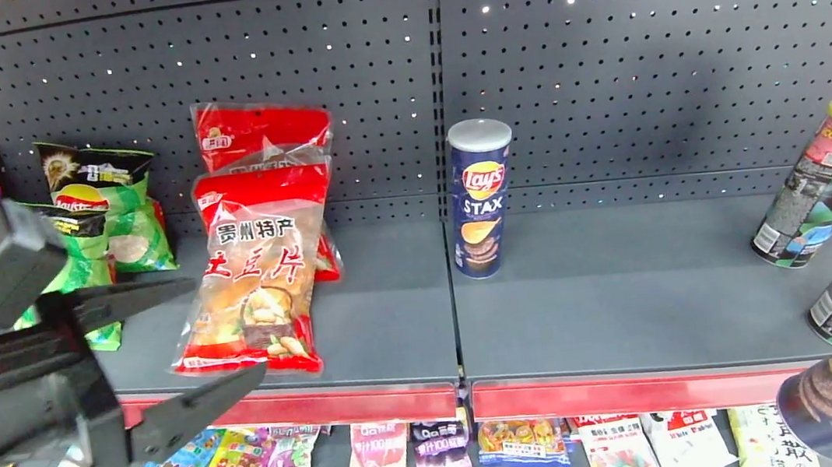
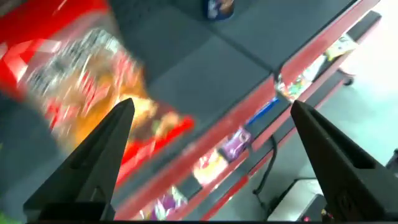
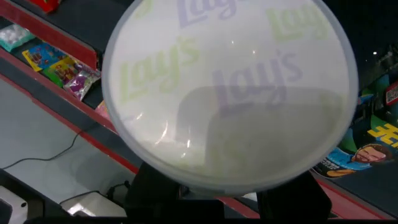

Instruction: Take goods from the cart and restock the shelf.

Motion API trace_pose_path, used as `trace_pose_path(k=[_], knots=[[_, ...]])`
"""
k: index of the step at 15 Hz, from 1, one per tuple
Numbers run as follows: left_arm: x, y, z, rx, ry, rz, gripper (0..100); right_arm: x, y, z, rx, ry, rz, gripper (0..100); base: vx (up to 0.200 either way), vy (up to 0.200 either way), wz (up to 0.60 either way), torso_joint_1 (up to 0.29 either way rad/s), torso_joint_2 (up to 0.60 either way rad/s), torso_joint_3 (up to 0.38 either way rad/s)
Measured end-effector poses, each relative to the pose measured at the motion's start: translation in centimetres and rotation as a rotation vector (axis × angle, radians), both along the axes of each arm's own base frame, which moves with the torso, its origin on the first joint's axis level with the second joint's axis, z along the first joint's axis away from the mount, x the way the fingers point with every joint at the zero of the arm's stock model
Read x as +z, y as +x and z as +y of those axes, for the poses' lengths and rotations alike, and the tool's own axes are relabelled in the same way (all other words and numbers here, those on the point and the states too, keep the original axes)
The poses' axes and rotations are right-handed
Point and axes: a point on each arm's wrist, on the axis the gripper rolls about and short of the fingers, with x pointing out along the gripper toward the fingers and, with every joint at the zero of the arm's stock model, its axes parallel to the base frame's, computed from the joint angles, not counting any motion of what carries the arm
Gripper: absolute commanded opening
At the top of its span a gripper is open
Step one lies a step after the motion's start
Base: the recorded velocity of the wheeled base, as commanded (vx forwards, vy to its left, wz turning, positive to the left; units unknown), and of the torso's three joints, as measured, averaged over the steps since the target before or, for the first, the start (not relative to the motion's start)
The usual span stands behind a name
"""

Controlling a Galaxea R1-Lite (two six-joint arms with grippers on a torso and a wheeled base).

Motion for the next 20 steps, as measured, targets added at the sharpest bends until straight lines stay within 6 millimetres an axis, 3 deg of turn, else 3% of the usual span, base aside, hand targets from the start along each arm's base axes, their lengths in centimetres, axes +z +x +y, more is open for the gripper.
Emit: trace_pose_path(k=[5, 10, 15, 20], knots=[[1.9, 9.5, -6.2, -0.097, -0.036, -0.012, 100, 0.5, 0.6, 0.1, 0.001, 0.0, 0.006, 0, 0.0, 0.0, 0.0, 0.0, 0.0, 0.0], [1.2, 15.9, -11.2, -0.139, -0.063, -0.031, 100, 0.5, 0.7, 0.1, -0.006, 0.001, 0.014, 0, 0.0, 0.0, 0.0, 0.0, 0.0, 0.0], [-0.8, 19.1, -13.8, -0.158, -0.072, -0.045, 100, 0.4, 0.7, 0.1, -0.01, 0.001, 0.017, 0, 0.0, 0.0, 0.0, 0.0, 0.0, 0.0], [-1.0, 21.2, -15.2, -0.163, -0.089, -0.075, 100, 0.2, 0.8, 0.1, -0.011, -0.001, 0.026, 0, 0.0, 0.0, 0.0, 0.0, 0.0, 0.0]])
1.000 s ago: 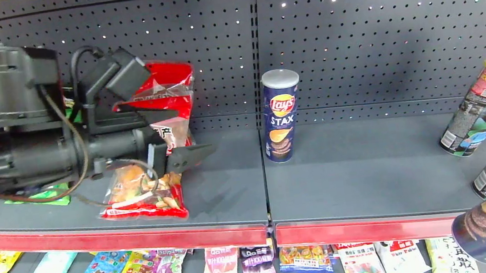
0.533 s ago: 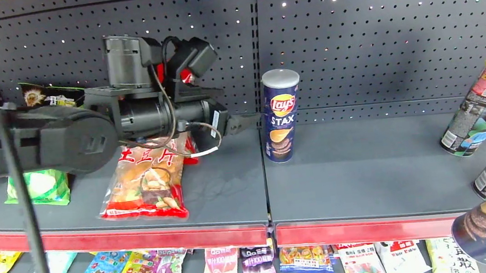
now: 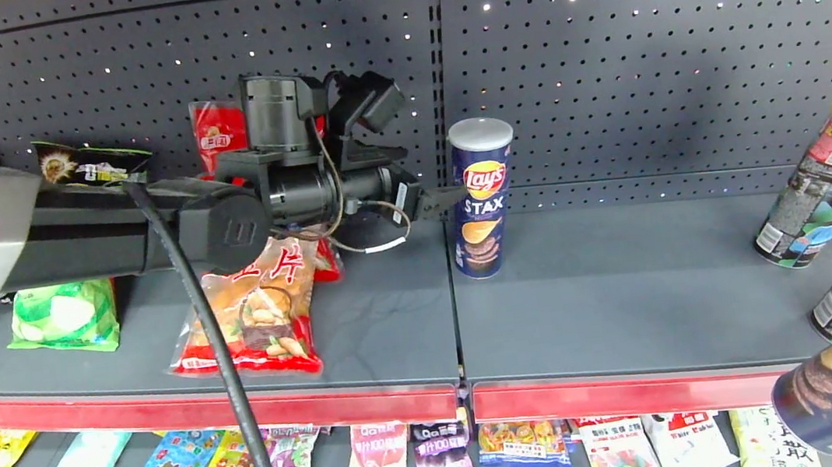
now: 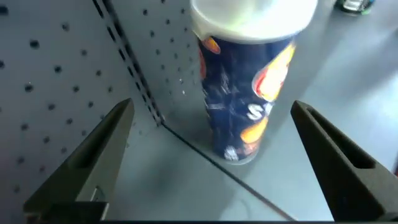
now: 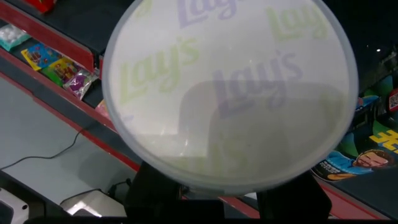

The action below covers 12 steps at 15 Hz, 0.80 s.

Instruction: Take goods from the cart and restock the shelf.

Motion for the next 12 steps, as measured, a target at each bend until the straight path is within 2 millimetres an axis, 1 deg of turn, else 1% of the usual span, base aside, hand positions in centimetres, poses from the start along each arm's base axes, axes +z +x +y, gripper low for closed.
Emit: trace_pose_path(k=[3, 12], knots=[[-0.3, 0.6, -0.9, -0.012, -0.004, -0.004, 100, 0.0, 0.0, 0.0, -0.001, -0.001, 0.002, 0, 0.0, 0.0, 0.0, 0.0, 0.0, 0.0], [-1.1, 2.1, -2.3, -0.037, -0.016, -0.016, 100, 0.0, 0.1, 0.0, -0.004, -0.001, 0.004, 0, 0.0, 0.0, 0.0, 0.0, 0.0, 0.0]])
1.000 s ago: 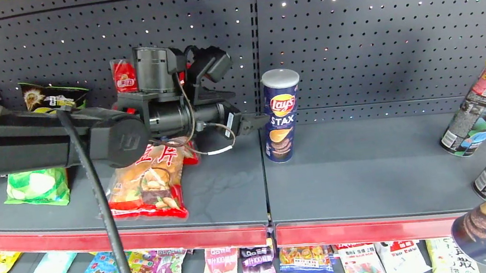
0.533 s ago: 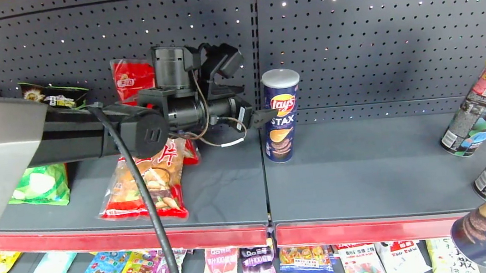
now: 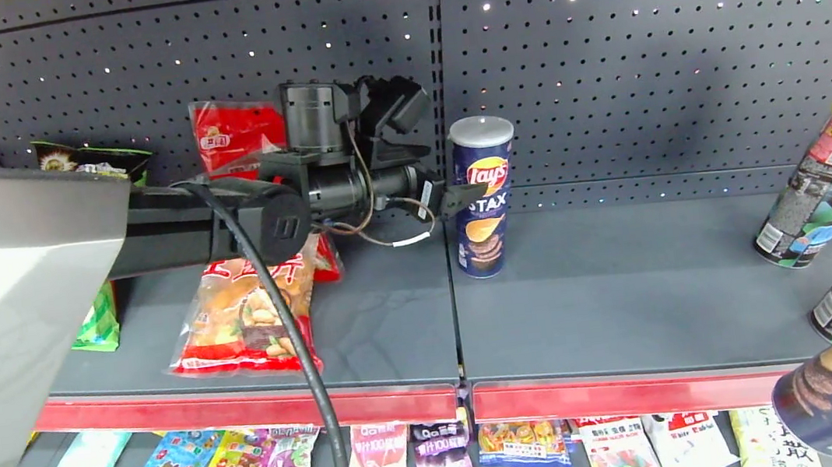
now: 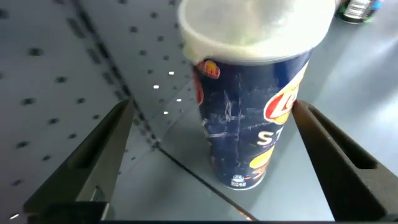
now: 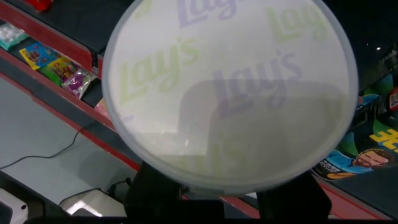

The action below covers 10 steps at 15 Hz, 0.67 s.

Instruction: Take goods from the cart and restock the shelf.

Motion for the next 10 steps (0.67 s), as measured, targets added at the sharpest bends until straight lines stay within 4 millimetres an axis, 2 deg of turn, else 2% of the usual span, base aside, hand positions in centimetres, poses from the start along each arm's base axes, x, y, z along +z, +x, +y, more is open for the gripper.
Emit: trace_pose_path(k=[10], knots=[[-0.2, -0.5, -1.8, -0.046, 0.0, 0.008, 100, 0.0, 0.0, 0.0, 0.0, -0.001, 0.002, 0, 0.0, 0.0, 0.0, 0.0, 0.0, 0.0]])
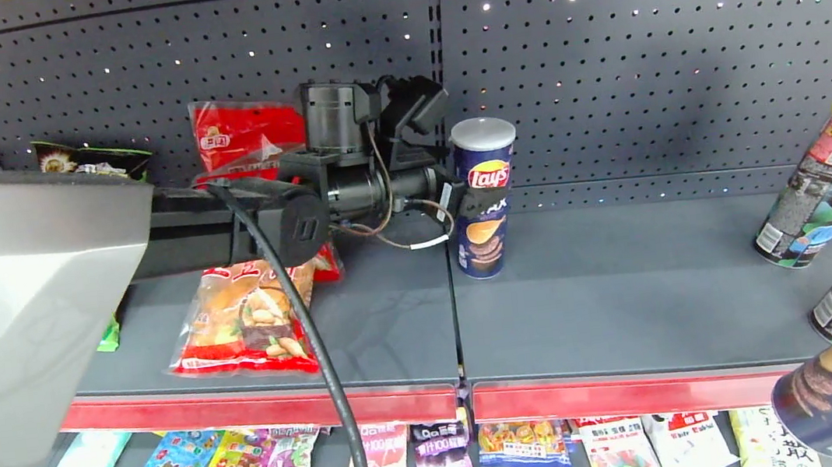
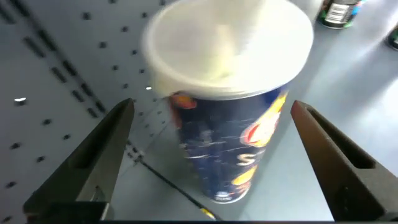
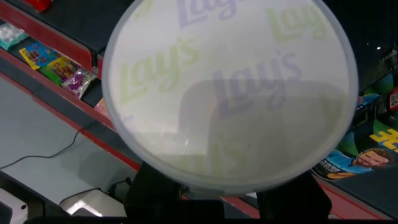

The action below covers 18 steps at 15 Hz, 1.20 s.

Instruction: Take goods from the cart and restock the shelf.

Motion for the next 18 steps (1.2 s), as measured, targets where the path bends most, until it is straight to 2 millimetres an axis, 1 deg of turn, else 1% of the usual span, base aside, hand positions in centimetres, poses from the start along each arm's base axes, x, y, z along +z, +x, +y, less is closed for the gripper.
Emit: trace_pose_path(k=[5, 6, 10, 13, 15, 18], knots=[[-0.2, 0.4, -0.4, 0.006, -0.005, 0.008, 100, 0.0, -0.1, 0.0, -0.001, 0.0, -0.003, 0, 0.0, 0.0, 0.0, 0.0, 0.0, 0.0], [-0.2, 0.5, -0.5, 0.005, -0.008, 0.006, 0, 0.0, -0.1, 0.0, -0.001, 0.001, -0.004, 0, 0.0, 0.0, 0.0, 0.0, 0.0, 0.0], [-0.5, 0.2, -1.3, -0.011, -0.008, 0.007, 0, 0.0, -0.1, 0.0, -0.004, 0.001, -0.005, 0, 0.0, 0.0, 0.0, 0.0, 0.0, 0.0], [-0.2, -0.3, -1.7, -0.024, -0.019, 0.018, 0, 0.0, -0.1, 0.0, -0.004, 0.001, -0.005, 0, 0.0, 0.0, 0.0, 0.0, 0.0, 0.0], [0.2, -1.1, -1.8, -0.03, -0.039, 0.048, 0, 0.0, -0.2, 0.0, -0.004, 0.001, -0.007, 0, 0.0, 0.0, 0.0, 0.0, 0.0, 0.0], [0.2, -3.3, -1.3, -0.048, -0.026, 0.1, 0, 0.2, -0.2, -0.1, -0.004, 0.003, -0.013, 0, 0.0, 0.0, 0.0, 0.0, 0.0, 0.0]])
